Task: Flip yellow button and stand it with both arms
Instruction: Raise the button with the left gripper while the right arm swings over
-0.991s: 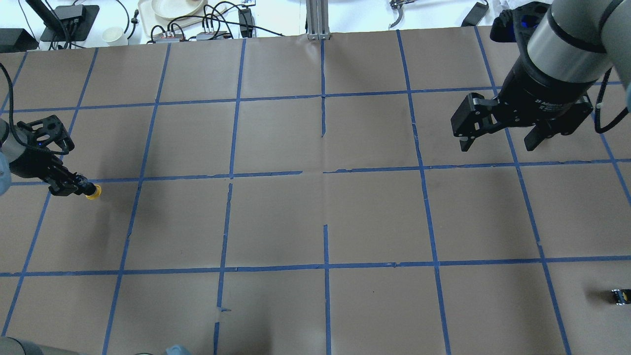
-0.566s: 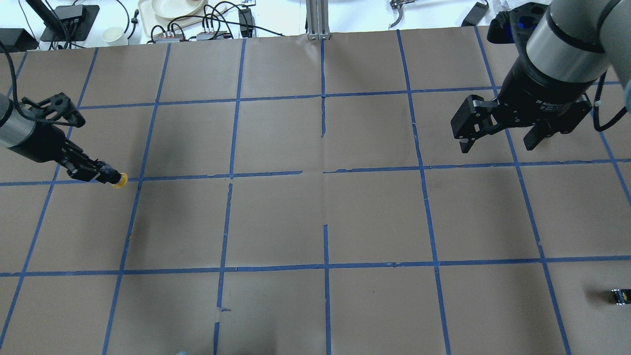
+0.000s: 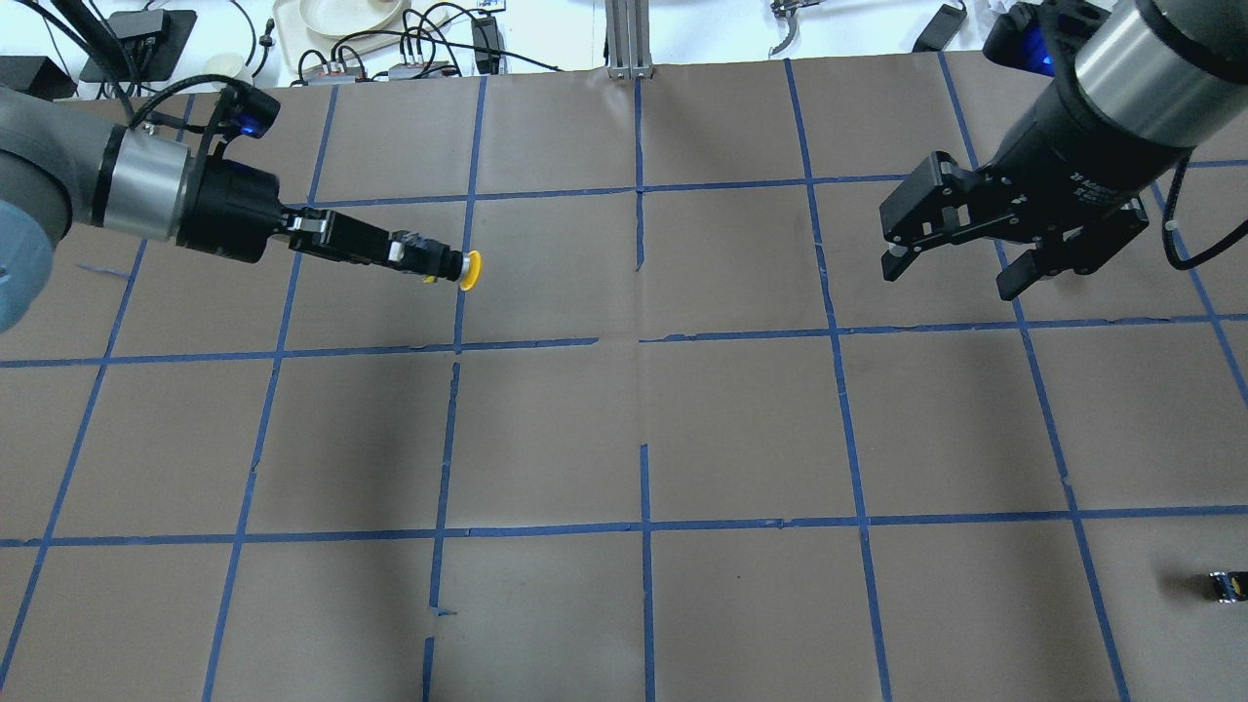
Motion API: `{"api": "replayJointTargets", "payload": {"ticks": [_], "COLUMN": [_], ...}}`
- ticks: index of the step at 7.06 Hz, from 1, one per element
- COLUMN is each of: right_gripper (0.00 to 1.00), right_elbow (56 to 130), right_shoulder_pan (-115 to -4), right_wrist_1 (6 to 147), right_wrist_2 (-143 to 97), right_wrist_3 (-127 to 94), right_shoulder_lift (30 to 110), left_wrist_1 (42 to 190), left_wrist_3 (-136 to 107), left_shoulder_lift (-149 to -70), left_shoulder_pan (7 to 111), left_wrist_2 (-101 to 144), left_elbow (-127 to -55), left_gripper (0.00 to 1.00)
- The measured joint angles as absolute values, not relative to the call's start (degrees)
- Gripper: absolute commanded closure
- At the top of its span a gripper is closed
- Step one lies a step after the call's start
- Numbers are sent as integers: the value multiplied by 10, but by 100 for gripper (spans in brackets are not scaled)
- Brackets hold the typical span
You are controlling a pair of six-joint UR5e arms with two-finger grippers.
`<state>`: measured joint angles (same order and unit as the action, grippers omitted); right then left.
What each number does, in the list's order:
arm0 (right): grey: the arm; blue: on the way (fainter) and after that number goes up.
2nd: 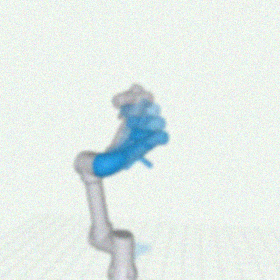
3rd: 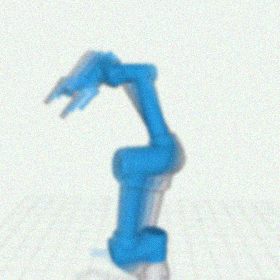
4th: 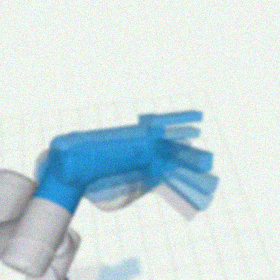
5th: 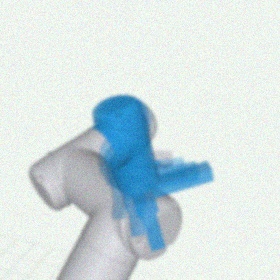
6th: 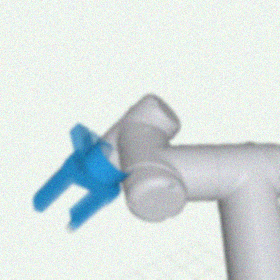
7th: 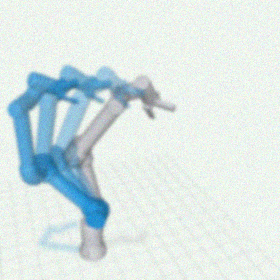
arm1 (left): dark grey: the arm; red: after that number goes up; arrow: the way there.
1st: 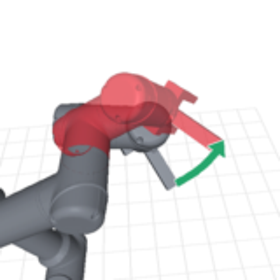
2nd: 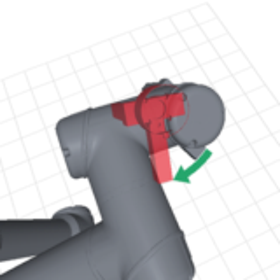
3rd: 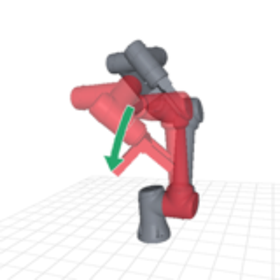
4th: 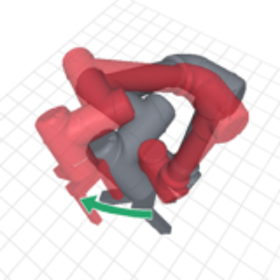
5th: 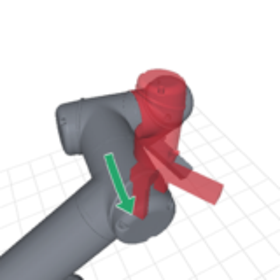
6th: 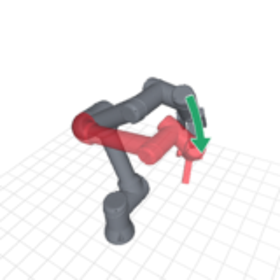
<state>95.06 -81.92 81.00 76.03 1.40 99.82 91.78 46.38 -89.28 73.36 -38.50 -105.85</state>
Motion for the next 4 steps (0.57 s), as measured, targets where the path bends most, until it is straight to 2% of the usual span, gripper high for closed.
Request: {"api": "replayJointTargets", "payload": {"ticks": [4], "right_gripper": [0], "right_elbow": [947], "right_shoulder_pan": [-786], "right_wrist_1": [794], "right_wrist_2": [567], "right_wrist_3": [-149], "right_shoulder_lift": [983], "left_wrist_1": [916], "left_wrist_3": [265], "left_shoulder_lift": [-853], "left_shoulder_pan": [813], "left_wrist_2": [-107], "left_elbow": [-1100], "left_gripper": [100]}}
